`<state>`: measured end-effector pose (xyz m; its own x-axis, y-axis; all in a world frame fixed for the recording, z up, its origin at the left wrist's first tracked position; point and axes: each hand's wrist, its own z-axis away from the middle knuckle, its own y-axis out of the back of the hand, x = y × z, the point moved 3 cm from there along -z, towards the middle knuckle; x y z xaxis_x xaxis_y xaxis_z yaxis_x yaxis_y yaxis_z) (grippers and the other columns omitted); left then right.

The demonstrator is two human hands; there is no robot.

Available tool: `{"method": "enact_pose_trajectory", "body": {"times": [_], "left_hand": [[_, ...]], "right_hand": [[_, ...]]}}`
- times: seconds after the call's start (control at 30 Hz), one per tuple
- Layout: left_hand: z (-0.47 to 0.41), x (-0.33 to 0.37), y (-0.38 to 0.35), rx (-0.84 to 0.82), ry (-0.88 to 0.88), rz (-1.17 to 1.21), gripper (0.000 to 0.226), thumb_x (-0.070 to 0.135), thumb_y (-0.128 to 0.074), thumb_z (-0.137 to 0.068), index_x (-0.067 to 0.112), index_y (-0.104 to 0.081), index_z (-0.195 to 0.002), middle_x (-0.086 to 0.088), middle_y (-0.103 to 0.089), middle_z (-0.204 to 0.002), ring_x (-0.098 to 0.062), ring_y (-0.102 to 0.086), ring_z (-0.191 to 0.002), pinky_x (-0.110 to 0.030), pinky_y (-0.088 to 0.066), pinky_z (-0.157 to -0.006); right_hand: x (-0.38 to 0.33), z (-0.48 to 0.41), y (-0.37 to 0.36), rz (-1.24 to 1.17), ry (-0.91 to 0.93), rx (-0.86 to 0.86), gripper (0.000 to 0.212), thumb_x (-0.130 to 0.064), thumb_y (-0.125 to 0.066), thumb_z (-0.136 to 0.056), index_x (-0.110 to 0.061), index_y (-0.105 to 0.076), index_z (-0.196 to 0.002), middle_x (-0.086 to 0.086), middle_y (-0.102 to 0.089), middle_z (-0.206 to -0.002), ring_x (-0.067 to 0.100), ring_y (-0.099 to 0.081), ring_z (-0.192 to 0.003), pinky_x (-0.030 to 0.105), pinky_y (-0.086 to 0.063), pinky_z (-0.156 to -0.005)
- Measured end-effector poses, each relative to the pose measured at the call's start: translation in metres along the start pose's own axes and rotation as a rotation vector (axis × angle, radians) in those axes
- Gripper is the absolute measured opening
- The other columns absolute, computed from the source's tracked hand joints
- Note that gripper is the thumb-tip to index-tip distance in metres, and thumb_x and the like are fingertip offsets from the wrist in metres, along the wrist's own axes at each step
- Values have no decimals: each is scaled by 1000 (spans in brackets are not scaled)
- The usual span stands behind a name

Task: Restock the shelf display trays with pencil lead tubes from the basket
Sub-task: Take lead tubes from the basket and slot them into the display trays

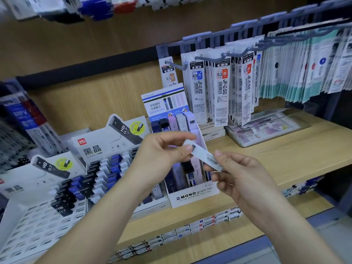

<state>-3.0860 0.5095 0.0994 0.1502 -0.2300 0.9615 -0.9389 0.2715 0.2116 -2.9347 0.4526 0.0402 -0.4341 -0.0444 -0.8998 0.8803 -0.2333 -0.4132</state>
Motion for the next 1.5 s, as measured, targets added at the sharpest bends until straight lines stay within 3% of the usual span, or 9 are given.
{"method": "enact_pose_trajectory", "body": {"times": [0.17, 0.3, 0.43, 0.53, 0.73, 1.0, 1.1, 1.3, 1.5], "left_hand": [[-32, 29, 29, 264, -223, -266, 21, 6, -71, -83, 24, -73, -93, -4, -71, -81, -21, -69, -74, -27, -58, -73], [-58, 37, 36, 236, -253, -552, 10, 26, -76, -80, 29, -69, -87, 0, -68, -78, -14, -65, -67, -28, -54, -67], [-74, 39, 32, 217, -255, -849, 28, 44, -76, -74, 18, -66, -78, 3, -64, -68, -12, -59, -60, -28, -53, -60], [-81, 39, 27, 204, -288, -881, 39, 49, -73, -70, 11, -66, -74, -4, -65, -64, -21, -62, -60, -41, -56, -64], [-92, 34, 22, 189, -305, -919, 42, 48, -74, -73, 7, -66, -74, -7, -66, -64, -24, -64, -62, -43, -56, -65], [-100, 21, 13, 36, -381, -1199, 22, 24, -58, -94, 6, -71, -97, -9, -72, -95, -27, -63, -93, -39, -49, -81], [-98, 21, 14, 106, -392, -1076, 17, 23, -64, -90, 13, -74, -100, -2, -73, -97, -18, -63, -91, -30, -48, -84], [-101, 16, 16, 219, -269, -843, 10, 21, -72, -84, 18, -76, -93, 5, -72, -88, -6, -62, -79, -9, -44, -67], [-97, 20, 13, 201, -331, -964, 16, 24, -70, -86, 15, -75, -98, 0, -73, -92, -15, -64, -86, -28, -51, -82]], "right_hand": [[3, -6, 15, 110, 23, 152, 13, -9, -60, -94, -11, -73, -91, 7, -69, -75, 13, -59, -62, 25, -44, -56], [7, -12, 18, 168, 26, 189, 22, -2, -56, -93, -13, -74, -87, 4, -69, -73, 14, -60, -65, 24, -45, -53], [11, -18, 19, 208, 34, 204, 21, 0, -57, -92, -13, -73, -86, 5, -69, -77, 14, -60, -66, 18, -45, -46], [14, -22, 18, 237, 31, 217, 20, -2, -59, -91, -15, -73, -85, 5, -70, -78, 14, -60, -67, 22, -48, -53], [23, -32, 17, 337, 85, 252, 24, -2, -58, -91, -22, -72, -87, -4, -70, -83, 15, -63, -80, 30, -49, -74], [33, -42, 15, 435, 102, 194, 30, 0, -54, -90, -25, -70, -95, -3, -72, -91, 16, -66, -88, 27, -44, -69], [35, -44, 15, 483, 128, 200, 31, 0, -54, -88, -26, -71, -93, -4, -72, -88, 16, -66, -87, 28, -46, -70], [36, -45, 15, 498, 148, 209, 33, 1, -53, -86, -25, -71, -94, -4, -70, -86, 16, -65, -84, 27, -44, -67], [33, -41, 12, 574, 165, 171, 31, -2, -54, -89, -28, -68, -100, -8, -71, -92, 11, -65, -88, 26, -48, -69]]}}
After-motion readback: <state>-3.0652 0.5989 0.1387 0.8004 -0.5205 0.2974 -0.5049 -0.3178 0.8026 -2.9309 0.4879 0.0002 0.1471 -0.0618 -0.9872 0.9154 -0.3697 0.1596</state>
